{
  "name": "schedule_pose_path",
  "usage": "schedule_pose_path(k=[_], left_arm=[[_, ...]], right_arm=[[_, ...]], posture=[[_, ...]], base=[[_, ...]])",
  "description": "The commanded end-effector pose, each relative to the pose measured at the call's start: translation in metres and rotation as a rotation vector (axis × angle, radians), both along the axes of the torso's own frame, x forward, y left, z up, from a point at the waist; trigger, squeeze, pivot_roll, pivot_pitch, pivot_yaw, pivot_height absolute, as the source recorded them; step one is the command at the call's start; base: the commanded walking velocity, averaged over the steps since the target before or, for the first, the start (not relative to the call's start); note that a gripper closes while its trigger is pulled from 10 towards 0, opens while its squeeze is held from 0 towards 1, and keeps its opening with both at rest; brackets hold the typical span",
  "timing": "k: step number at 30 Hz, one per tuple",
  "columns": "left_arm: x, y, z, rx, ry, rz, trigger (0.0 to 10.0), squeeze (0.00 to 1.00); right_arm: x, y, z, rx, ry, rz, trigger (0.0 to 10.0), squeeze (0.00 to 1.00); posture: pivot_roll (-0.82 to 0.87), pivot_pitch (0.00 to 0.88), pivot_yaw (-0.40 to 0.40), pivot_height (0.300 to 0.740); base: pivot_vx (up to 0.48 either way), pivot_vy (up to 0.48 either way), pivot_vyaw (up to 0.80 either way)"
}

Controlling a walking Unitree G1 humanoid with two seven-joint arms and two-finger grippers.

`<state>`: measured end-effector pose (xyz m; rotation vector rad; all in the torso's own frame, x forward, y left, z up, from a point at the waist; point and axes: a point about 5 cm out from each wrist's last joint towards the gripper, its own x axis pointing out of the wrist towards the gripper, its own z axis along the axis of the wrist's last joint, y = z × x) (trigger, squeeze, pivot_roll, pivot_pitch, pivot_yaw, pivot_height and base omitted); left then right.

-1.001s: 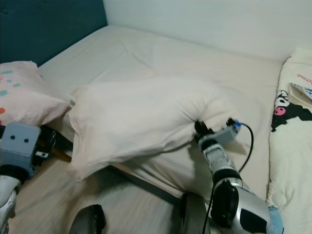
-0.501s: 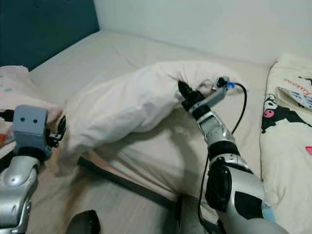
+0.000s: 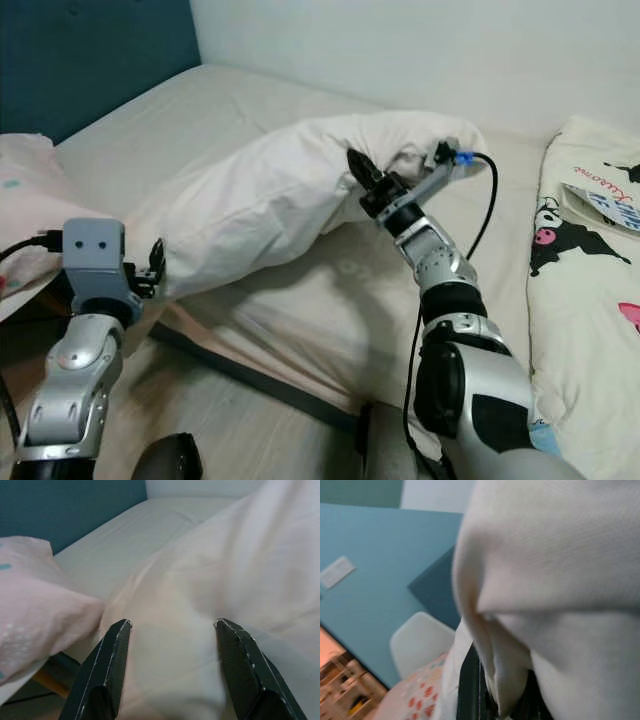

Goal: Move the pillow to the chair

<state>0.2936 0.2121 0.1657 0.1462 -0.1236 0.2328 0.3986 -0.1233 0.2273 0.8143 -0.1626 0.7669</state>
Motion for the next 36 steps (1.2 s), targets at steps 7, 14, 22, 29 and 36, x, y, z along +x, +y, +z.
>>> schedule_pose_path(k=[7,14,22,29,36], left_arm=[[0.008,-0.009,-0.004,-0.024,0.007,-0.015,10.0,0.00],[0.007,-0.011,-0.010,-0.041,0.009,-0.026,10.0,0.00],[0.011,-0.016,-0.011,-0.064,0.019,-0.032,10.0,0.00],[0.010,-0.017,-0.013,-0.071,0.016,-0.037,10.0,0.00],[0.009,-0.018,-0.016,-0.046,0.015,-0.042,10.0,0.00]], right_arm=[[-0.003,0.018,-0.002,0.015,-0.019,0.071,0.0,0.00],[-0.007,0.018,0.005,0.034,-0.054,0.093,0.0,0.00],[-0.009,0.019,0.020,0.059,-0.101,0.105,0.0,0.00],[-0.011,0.022,0.012,0.043,-0.084,0.116,0.0,0.00],[-0.013,0.023,0.005,0.036,-0.061,0.115,0.0,0.00]], posture=[[0.01,0.000,-0.103,0.479],[0.00,0.000,-0.103,0.499],[-0.01,0.000,-0.104,0.523],[-0.01,0.000,-0.110,0.542],[0.00,0.000,-0.106,0.562]], base=[[0.000,0.000,0.00],[0.000,0.000,0.00],[0.000,0.000,0.00],[-0.254,0.000,0.00],[0.000,0.000,0.00]])
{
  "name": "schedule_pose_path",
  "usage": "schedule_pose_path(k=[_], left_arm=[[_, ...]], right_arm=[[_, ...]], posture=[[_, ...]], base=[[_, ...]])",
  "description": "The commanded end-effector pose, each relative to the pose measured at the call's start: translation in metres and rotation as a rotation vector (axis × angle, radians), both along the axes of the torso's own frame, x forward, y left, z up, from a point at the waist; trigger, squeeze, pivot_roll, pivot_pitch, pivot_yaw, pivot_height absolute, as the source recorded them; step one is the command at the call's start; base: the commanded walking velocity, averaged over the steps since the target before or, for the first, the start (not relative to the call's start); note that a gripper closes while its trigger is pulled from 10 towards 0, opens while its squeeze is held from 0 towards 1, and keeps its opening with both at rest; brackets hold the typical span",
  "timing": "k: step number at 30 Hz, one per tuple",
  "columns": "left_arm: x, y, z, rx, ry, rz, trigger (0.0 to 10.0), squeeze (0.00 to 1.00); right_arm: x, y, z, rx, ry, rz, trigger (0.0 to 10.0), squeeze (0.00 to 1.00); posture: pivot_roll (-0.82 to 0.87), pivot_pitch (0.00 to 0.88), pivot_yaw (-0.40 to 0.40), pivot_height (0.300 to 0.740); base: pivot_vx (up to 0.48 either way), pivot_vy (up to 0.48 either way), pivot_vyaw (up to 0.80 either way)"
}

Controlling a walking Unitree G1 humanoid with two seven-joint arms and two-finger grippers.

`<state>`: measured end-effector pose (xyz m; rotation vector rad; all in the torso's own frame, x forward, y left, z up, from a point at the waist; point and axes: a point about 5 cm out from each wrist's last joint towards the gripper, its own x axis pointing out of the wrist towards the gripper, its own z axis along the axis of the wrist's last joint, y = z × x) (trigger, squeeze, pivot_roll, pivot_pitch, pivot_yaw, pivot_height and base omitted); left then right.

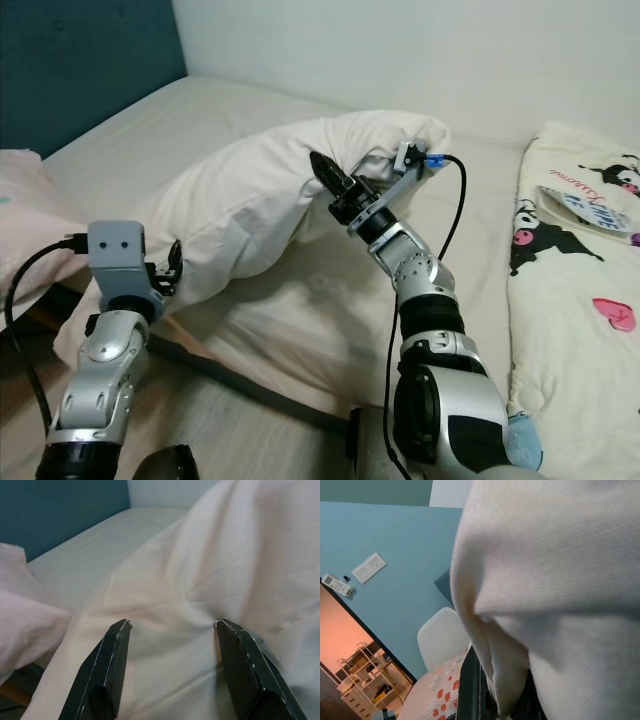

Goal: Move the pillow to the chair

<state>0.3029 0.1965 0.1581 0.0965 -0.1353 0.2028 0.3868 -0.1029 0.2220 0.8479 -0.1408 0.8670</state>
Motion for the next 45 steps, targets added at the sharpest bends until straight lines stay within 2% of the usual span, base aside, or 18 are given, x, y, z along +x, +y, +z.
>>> schedule_pose_path(k=[1,9,13,22,32,40,44,45], left_arm=[[0.000,-0.003,-0.008,0.001,0.029,-0.008,10.0,0.00],[-0.004,0.000,-0.013,0.001,0.055,-0.016,10.0,0.00],[-0.004,0.000,-0.015,-0.004,0.066,-0.019,10.0,0.00],[-0.004,0.003,-0.010,0.017,0.033,-0.008,10.0,0.00],[-0.004,0.009,-0.008,0.020,0.029,0.005,10.0,0.00],[-0.015,-0.001,-0.016,0.009,0.044,-0.027,10.0,0.00],[-0.018,-0.003,-0.017,0.004,0.043,-0.032,10.0,0.00],[-0.020,-0.005,-0.017,0.002,0.041,-0.037,10.0,0.00]], right_arm=[[-0.002,0.002,0.010,0.013,-0.051,0.012,0.0,0.00],[-0.004,0.005,-0.005,-0.014,-0.010,0.007,0.0,0.00],[-0.004,0.005,-0.006,-0.009,-0.009,0.009,0.0,0.00],[-0.004,0.008,0.005,0.029,-0.039,0.024,0.0,0.00],[-0.006,0.010,0.000,0.031,-0.027,0.030,0.0,0.00],[-0.017,0.009,-0.034,-0.047,0.051,0.064,0.0,0.00],[-0.022,0.010,-0.040,-0.048,0.064,0.082,0.0,0.00],[-0.027,0.014,-0.045,-0.049,0.070,0.105,0.0,0.00]], posture=[[0.00,0.000,-0.106,0.562],[0.00,0.000,-0.097,0.586],[0.00,0.000,-0.096,0.591],[0.00,0.000,-0.094,0.625],[-0.01,0.000,-0.086,0.658],[0.00,0.000,-0.090,0.688],[0.00,0.000,-0.092,0.692],[0.00,0.000,-0.096,0.697]], base=[[0.000,0.000,0.00],[0.000,0.000,0.00],[-0.360,0.000,0.00],[0.000,0.000,0.00],[0.000,0.000,0.00],[0.000,0.000,0.00],[0.000,0.000,0.00],[0.000,0.000,0.00]])
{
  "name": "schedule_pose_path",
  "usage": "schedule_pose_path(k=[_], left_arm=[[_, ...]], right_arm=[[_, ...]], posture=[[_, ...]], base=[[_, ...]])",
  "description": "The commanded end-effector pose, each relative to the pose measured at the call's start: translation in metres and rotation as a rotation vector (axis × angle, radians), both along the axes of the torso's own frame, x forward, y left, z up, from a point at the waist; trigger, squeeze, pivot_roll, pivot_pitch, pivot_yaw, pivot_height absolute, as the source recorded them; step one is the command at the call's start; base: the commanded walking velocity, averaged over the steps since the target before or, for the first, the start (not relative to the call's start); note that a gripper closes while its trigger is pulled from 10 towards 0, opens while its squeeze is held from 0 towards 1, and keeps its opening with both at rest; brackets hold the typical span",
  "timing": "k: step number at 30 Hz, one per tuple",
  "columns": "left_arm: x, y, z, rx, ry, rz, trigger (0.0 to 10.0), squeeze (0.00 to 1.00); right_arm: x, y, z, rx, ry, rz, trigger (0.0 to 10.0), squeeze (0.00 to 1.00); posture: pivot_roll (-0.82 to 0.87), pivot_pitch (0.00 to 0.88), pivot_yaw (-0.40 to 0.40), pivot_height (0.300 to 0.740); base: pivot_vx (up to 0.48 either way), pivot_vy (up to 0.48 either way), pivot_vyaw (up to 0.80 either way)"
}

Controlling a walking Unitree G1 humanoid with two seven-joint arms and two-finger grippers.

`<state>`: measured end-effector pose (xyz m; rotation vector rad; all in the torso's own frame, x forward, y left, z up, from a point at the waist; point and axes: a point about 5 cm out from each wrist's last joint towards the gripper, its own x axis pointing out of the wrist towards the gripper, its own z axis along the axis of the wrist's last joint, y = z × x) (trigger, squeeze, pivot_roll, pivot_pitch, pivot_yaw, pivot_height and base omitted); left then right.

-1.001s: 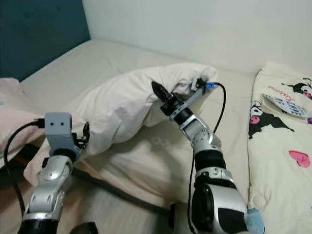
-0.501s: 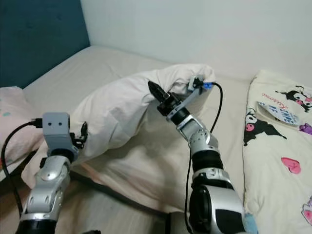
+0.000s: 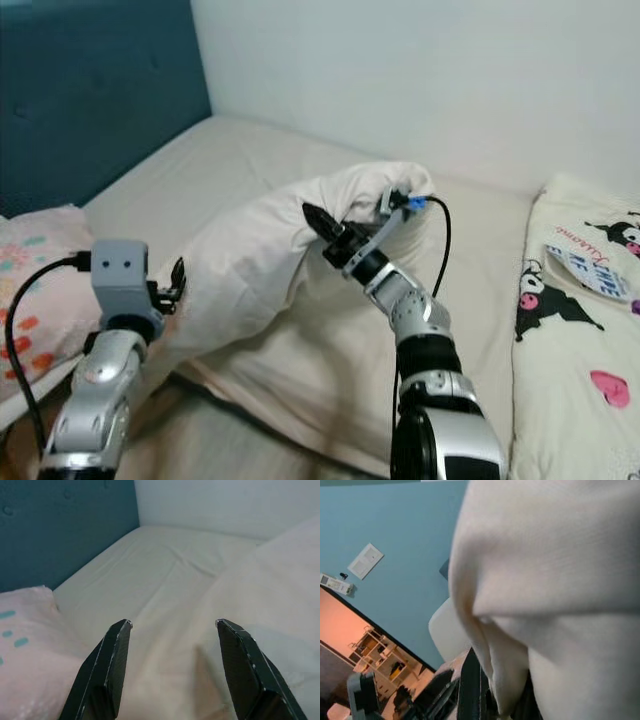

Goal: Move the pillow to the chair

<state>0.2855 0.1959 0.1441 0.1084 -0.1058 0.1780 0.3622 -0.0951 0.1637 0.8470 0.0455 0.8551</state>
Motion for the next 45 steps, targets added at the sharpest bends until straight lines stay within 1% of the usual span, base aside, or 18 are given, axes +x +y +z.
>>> schedule_pose_path(k=[1,2,5,8,11,15,22,24,29,30,39,42,45], left_arm=[[-0.004,-0.006,-0.004,-0.010,0.009,-0.017,10.0,0.00],[-0.005,-0.006,-0.004,-0.011,0.009,-0.019,10.0,0.00],[-0.004,-0.007,-0.005,-0.011,0.009,-0.020,10.0,0.00],[-0.003,-0.009,-0.005,-0.010,0.006,-0.028,10.0,0.00],[-0.003,-0.010,-0.005,-0.009,0.002,-0.035,10.0,0.00],[-0.003,-0.011,-0.004,-0.010,0.001,-0.038,10.0,0.00],[-0.003,-0.012,-0.004,-0.004,-0.002,-0.043,10.0,0.00],[-0.004,-0.014,-0.004,0.002,-0.002,-0.049,10.0,0.00],[-0.004,-0.015,-0.004,0.007,0.001,-0.056,10.0,0.00],[-0.003,-0.018,-0.005,0.019,0.003,-0.063,10.0,0.00],[-0.004,-0.017,-0.004,0.042,0.006,-0.052,10.0,0.00],[-0.008,-0.016,-0.004,0.030,0.008,-0.048,10.0,0.00],[-0.007,-0.016,-0.004,0.028,0.012,-0.055,10.0,0.00]], right_arm=[[-0.008,0.009,0.008,0.042,-0.069,0.070,0.0,0.00],[-0.011,0.012,0.006,0.052,-0.068,0.085,0.0,0.00],[-0.011,0.012,0.006,0.066,-0.071,0.087,0.0,0.00],[-0.010,0.009,0.009,0.083,-0.079,0.085,0.0,0.00],[-0.012,0.012,0.012,0.089,-0.094,0.099,0.0,0.00],[-0.013,0.014,0.015,0.090,-0.105,0.105,0.0,0.00],[-0.014,0.018,0.017,0.062,-0.129,0.101,0.0,0.00],[-0.015,0.022,0.015,0.031,-0.147,0.097,0.0,0.00],[-0.017,0.025,0.014,0.010,-0.161,0.108,0.0,0.00],[-0.020,0.026,0.013,-0.001,-0.174,0.121,0.0,0.00],[-0.022,0.028,0.014,-0.009,-0.193,0.136,0.0,0.00],[-0.023,0.030,0.016,0.001,-0.199,0.146,0.0,0.00],[-0.023,0.030,0.017,0.004,-0.203,0.147,0.0,0.00]], posture=[[0.00,0.000,-0.096,0.702],[0.00,0.000,-0.093,0.707],[0.00,0.000,-0.094,0.712],[0.00,0.000,-0.095,0.726],[0.00,0.000,-0.096,0.740],[0.00,0.000,-0.096,0.740],[0.01,0.000,-0.097,0.740],[0.00,0.000,-0.089,0.740],[0.00,0.000,-0.088,0.740],[0.00,0.000,-0.088,0.740],[0.01,0.000,-0.087,0.740],[0.01,0.000,-0.088,0.740],[0.01,0.000,-0.088,0.740]], base=[[0.000,0.000,0.00],[0.000,0.000,0.00],[0.000,0.000,0.00],[0.000,0.000,0.00],[0.000,0.000,0.00],[0.000,0.000,0.00],[0.000,0.000,0.00],[0.000,0.000,0.00],[0.000,0.000,0.00],[0.000,0.000,0.67],[0.000,0.000,0.67],[0.000,0.000,0.66],[0.000,0.000,0.66]])
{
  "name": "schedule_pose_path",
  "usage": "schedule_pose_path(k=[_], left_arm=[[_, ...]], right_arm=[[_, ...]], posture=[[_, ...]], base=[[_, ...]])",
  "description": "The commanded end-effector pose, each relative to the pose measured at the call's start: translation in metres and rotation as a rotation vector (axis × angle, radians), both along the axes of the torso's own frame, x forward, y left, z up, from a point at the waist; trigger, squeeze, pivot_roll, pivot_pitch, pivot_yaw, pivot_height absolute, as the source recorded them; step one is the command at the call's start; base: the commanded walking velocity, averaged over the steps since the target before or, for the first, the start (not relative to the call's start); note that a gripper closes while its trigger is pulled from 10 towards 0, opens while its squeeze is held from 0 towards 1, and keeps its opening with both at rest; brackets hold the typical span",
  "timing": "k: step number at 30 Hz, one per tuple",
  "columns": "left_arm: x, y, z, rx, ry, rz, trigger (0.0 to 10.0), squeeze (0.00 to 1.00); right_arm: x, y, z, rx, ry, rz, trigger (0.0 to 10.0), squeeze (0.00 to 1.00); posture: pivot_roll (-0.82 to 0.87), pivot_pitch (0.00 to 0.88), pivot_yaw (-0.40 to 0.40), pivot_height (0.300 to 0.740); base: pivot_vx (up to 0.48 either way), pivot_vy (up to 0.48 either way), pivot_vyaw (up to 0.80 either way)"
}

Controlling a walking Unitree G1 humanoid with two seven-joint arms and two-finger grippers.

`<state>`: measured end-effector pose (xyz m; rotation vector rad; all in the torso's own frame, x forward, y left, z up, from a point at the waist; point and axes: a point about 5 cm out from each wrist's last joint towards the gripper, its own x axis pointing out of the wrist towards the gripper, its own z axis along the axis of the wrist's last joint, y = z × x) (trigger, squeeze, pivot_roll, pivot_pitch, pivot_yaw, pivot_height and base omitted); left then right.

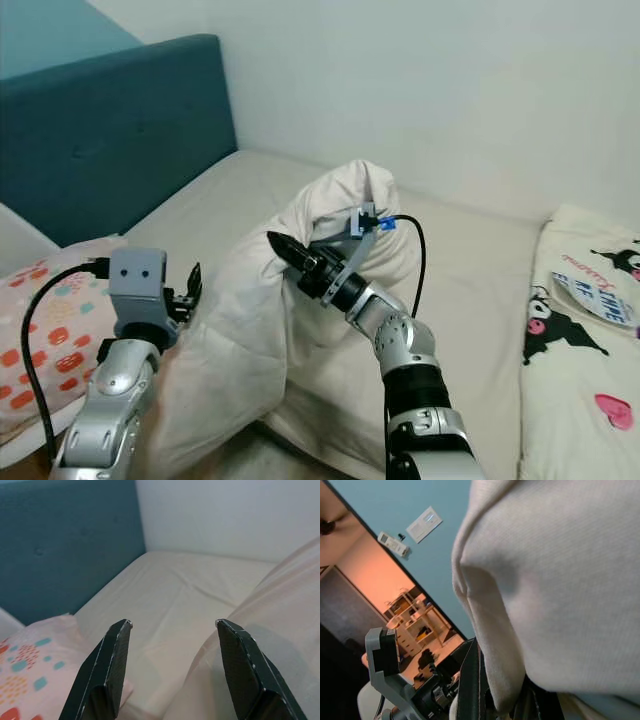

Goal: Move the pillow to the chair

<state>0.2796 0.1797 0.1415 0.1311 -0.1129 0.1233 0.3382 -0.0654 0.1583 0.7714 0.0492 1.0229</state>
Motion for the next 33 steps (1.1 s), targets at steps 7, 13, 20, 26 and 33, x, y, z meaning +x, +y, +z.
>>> schedule_pose_path(k=[7,13,20,26,33], left_arm=[[0.000,-0.004,-0.001,0.009,0.020,-0.040,10.0,0.00],[-0.002,-0.008,-0.003,0.020,0.034,-0.066,10.0,0.00],[-0.002,-0.006,-0.005,0.039,0.040,-0.042,10.0,0.00],[0.000,-0.006,-0.007,0.017,0.043,-0.038,10.0,0.00],[0.002,-0.003,-0.013,0.003,0.073,-0.038,10.0,0.00]], right_arm=[[-0.001,0.002,0.023,0.051,-0.124,0.010,0.0,0.00],[-0.001,0.002,0.021,0.031,-0.128,0.005,0.0,0.00],[-0.002,0.004,0.019,0.010,-0.135,0.009,0.0,0.00],[-0.003,0.005,0.017,0.000,-0.137,0.020,0.0,0.00],[-0.005,0.007,0.016,0.005,-0.135,0.032,0.0,0.00]], posture=[[0.01,0.000,-0.081,0.740],[0.01,0.000,-0.083,0.740],[0.00,0.000,-0.082,0.740],[0.00,0.000,-0.082,0.740],[0.00,0.000,-0.082,0.740]], base=[[0.000,0.000,0.67],[0.000,-0.080,0.67],[0.000,-0.480,0.67],[0.000,0.000,0.67],[0.000,0.000,0.67]])
